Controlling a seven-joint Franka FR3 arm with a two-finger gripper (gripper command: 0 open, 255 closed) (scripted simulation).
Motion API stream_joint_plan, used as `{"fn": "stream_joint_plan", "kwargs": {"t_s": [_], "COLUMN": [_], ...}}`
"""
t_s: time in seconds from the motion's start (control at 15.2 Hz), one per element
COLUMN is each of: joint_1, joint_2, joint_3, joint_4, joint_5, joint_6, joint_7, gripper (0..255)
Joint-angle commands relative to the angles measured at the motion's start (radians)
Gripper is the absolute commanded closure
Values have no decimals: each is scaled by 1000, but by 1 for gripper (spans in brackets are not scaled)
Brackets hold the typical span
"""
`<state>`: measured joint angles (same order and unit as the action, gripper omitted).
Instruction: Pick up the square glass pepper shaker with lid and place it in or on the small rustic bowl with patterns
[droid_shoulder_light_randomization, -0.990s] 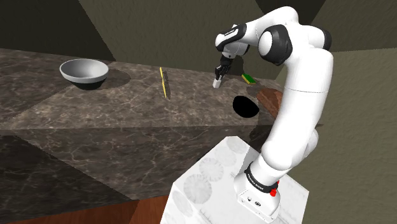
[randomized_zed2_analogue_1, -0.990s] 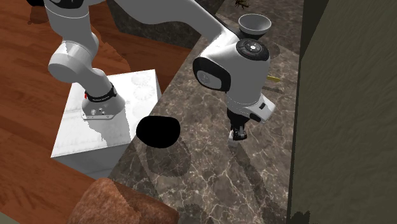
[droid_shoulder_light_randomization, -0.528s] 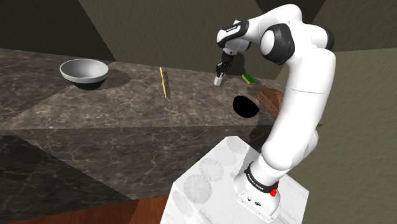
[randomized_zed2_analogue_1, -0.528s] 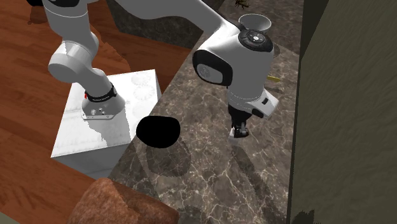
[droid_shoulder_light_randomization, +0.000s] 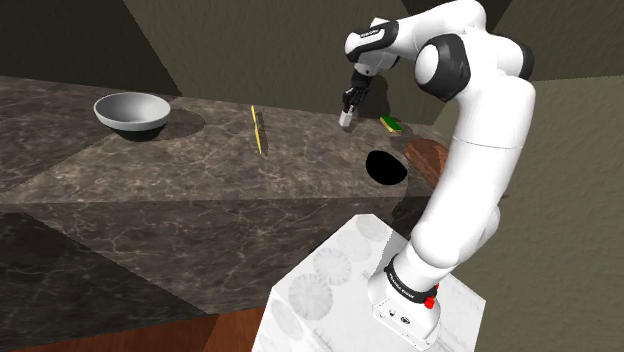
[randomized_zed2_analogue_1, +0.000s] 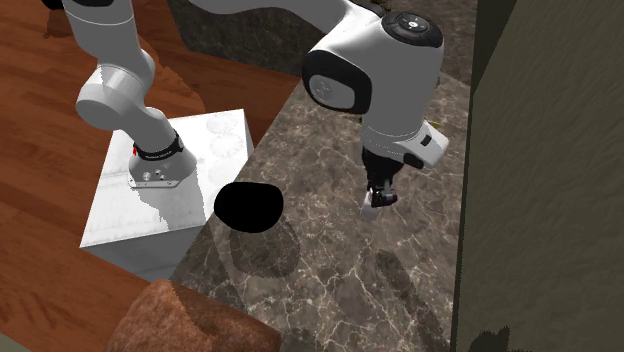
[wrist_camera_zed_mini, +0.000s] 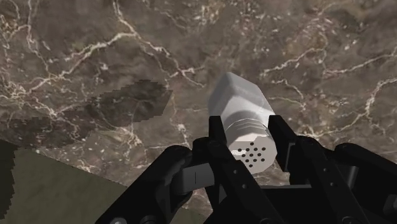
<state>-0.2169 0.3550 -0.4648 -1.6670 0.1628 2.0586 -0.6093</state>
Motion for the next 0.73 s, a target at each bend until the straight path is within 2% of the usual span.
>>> {"fn": "stream_joint_plan", "kwargs": {"t_s": [0.0, 0.66], "joint_1": [1, -1], "joint_2": [-9, -33], "joint_3": [-2, -10], "joint_4": [15, 119], "joint_5": [-5, -21], "joint_6": [-24, -148], "joint_7": [3, 13], "gripper": [255, 255]}}
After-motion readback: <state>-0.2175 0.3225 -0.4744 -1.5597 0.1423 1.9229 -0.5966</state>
